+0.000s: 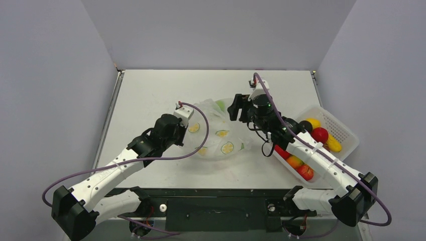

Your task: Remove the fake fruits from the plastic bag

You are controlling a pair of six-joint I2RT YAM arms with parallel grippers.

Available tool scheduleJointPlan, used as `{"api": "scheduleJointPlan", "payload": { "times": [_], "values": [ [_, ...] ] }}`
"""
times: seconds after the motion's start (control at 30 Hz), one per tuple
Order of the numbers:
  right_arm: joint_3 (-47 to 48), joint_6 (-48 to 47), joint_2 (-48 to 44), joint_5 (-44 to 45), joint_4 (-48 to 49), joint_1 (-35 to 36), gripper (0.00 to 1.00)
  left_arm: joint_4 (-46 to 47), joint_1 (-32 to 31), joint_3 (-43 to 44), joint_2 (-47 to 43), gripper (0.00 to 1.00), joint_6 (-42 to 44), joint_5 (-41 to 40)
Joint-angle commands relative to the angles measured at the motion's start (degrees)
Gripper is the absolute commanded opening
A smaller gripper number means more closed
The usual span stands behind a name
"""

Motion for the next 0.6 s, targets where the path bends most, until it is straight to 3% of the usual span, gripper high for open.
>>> {"api": "scheduleJointPlan", "payload": {
  "times": [0.0,0.33,0.57],
  "values": [
    [2.8,0.1,3.0,-7.2,4.1,4.6,0.65,2.8,0.6,2.0,-0.9,0.00,-0.6,0.6],
    [-2.2,2.8,10.1,-6.5,9.2,12.9,0.57,2.9,0.7,2.1,-0.5,0.00,-0.6,1.4],
    [-10.5,-0.9,10.9,-2.1,21.2,17.1,0.56,2.7,1.2,2.4,-0.7,0.00,-0.7,2.3]
  ]
}}
